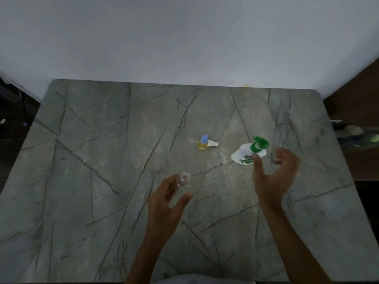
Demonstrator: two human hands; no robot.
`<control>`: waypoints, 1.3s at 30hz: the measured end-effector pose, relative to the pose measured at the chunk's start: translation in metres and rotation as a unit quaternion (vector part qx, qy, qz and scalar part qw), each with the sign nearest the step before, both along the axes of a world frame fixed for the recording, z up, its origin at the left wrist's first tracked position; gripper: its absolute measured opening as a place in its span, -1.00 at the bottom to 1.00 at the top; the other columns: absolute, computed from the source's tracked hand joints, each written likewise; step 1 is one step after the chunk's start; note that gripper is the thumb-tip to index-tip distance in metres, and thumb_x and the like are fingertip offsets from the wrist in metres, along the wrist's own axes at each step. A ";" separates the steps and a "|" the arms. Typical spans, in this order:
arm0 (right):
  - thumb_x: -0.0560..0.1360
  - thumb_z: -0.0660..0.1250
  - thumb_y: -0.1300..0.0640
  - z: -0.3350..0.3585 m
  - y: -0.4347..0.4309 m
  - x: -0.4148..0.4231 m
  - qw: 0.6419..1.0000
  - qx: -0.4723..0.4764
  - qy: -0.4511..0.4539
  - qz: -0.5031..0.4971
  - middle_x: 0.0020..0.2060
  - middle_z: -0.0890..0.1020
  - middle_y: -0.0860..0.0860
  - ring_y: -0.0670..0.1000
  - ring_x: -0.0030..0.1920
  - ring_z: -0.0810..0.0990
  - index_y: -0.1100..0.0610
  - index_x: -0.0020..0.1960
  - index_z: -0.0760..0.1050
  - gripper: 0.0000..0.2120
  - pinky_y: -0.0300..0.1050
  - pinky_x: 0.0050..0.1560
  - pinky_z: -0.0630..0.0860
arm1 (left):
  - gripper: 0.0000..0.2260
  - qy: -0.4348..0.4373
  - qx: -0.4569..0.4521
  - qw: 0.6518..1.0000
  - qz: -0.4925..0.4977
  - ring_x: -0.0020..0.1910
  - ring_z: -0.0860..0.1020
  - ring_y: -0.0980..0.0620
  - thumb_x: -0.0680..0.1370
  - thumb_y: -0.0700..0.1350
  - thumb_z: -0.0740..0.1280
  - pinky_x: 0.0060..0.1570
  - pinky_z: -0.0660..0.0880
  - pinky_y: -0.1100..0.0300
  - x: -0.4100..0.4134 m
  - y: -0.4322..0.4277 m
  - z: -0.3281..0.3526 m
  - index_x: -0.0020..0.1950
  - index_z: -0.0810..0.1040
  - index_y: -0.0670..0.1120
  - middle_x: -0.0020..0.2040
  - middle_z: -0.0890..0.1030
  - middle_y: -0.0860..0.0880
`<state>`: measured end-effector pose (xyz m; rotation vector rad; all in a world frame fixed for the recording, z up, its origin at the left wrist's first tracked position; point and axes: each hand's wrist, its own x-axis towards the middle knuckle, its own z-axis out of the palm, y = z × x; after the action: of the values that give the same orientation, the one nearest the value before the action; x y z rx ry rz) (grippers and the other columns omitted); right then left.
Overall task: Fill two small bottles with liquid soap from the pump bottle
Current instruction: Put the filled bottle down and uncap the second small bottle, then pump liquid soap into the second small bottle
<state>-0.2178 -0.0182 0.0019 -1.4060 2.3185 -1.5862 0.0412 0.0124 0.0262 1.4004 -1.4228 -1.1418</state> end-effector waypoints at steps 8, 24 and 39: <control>0.33 0.52 -0.07 -0.030 -0.035 -0.065 0.960 0.167 -0.106 0.197 0.25 0.47 -0.21 -0.13 0.22 0.48 0.04 0.37 0.35 -0.31 0.01 0.20 0.50 | -0.61 0.026 0.015 1.000 0.003 0.18 0.61 0.20 0.41 -0.01 0.47 0.17 0.52 0.33 -0.025 0.014 0.004 0.22 0.55 0.03 0.16 0.65 0.21; 0.51 0.35 -0.05 -0.015 -0.046 -0.073 0.961 0.117 0.027 0.250 -0.06 0.66 -0.05 -0.11 -0.11 0.61 0.08 0.19 0.55 -0.69 -0.23 -0.16 0.57 | -0.57 -0.174 -0.114 0.931 -0.301 0.17 0.57 0.10 0.41 -0.18 0.57 0.05 0.44 0.51 -0.136 -0.064 -0.056 0.22 0.52 -0.16 0.60 0.09 0.04; 0.51 0.31 -0.10 -0.035 -0.050 -0.103 0.911 0.167 0.019 0.376 0.26 0.52 -0.03 -0.14 0.16 0.50 -0.03 0.46 0.23 -0.42 -0.18 0.13 0.49 | -0.49 -0.196 -0.128 0.934 -0.269 0.27 0.55 0.04 0.44 -0.14 0.54 0.17 0.48 0.38 -0.153 -0.068 -0.077 0.35 0.49 -0.11 0.63 0.06 0.01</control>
<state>-0.3211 -0.0677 -0.0329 -1.8913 1.6009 -0.8926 -0.1120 -0.0555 -0.0504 1.1168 -2.2531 -0.9728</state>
